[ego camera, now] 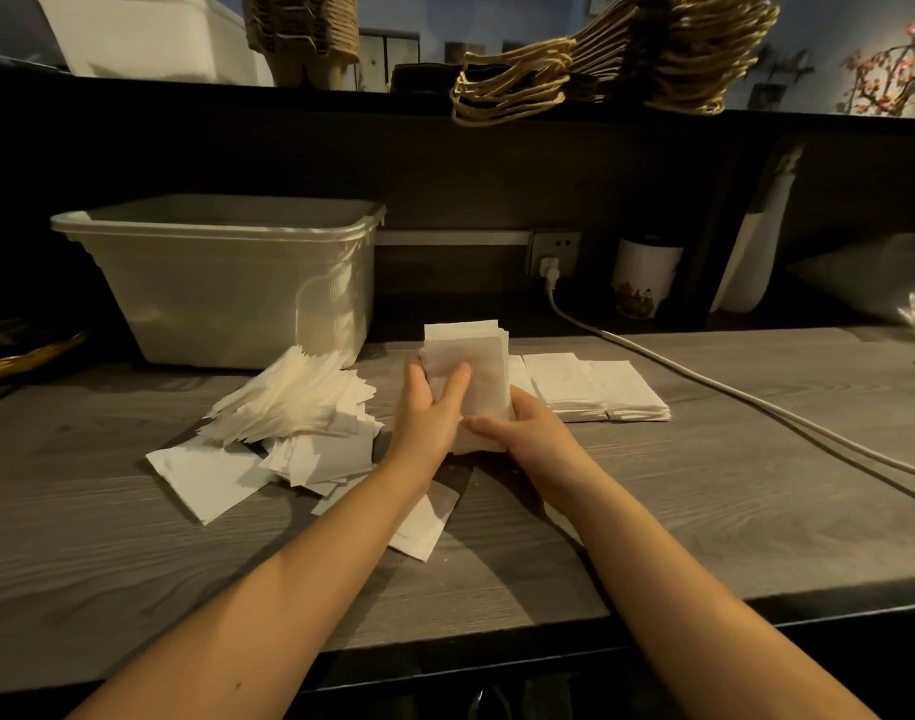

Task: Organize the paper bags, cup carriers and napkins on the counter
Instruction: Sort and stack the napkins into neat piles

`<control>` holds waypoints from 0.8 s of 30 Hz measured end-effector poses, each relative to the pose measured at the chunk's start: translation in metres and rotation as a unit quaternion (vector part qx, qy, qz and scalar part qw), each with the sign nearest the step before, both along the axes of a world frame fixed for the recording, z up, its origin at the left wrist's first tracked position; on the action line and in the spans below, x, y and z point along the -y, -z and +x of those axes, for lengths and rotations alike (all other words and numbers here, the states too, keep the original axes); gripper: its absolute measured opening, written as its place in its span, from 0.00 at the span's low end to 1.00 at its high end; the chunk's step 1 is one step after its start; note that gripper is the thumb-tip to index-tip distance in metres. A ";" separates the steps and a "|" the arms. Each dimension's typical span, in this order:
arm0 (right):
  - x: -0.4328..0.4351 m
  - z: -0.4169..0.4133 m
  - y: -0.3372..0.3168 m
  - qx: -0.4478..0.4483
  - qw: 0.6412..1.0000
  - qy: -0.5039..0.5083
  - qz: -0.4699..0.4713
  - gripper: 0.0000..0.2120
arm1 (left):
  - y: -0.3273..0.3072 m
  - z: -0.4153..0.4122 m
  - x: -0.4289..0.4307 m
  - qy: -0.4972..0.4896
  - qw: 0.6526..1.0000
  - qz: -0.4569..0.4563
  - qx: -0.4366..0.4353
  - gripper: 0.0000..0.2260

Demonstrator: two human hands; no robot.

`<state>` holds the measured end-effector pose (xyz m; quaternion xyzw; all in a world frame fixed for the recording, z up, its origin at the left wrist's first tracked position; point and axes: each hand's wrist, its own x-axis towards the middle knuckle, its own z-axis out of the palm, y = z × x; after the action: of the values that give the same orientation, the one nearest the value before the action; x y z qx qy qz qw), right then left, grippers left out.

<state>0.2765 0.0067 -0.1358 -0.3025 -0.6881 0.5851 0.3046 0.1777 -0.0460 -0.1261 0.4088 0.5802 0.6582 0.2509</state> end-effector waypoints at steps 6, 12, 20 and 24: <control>-0.003 -0.001 0.001 0.037 0.997 0.021 0.067 0.16 | 0.000 -0.001 0.000 0.006 1.000 0.005 0.018 0.09; -0.003 -0.003 0.005 -0.051 0.999 0.004 0.012 0.23 | 0.004 0.002 0.000 0.035 0.997 0.059 0.033 0.15; -0.001 -0.001 0.002 -0.080 0.994 0.041 0.068 0.17 | 0.000 0.003 0.004 0.045 0.992 0.116 0.015 0.16; 0.001 -0.003 0.002 -0.046 0.991 0.019 0.127 0.19 | 0.000 0.004 0.004 0.046 0.994 0.098 0.002 0.12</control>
<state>0.2738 0.0057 -0.1381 -0.2473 -0.7359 0.5005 0.3831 0.1815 -0.0496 -0.1265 0.4565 0.4932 0.7002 0.2410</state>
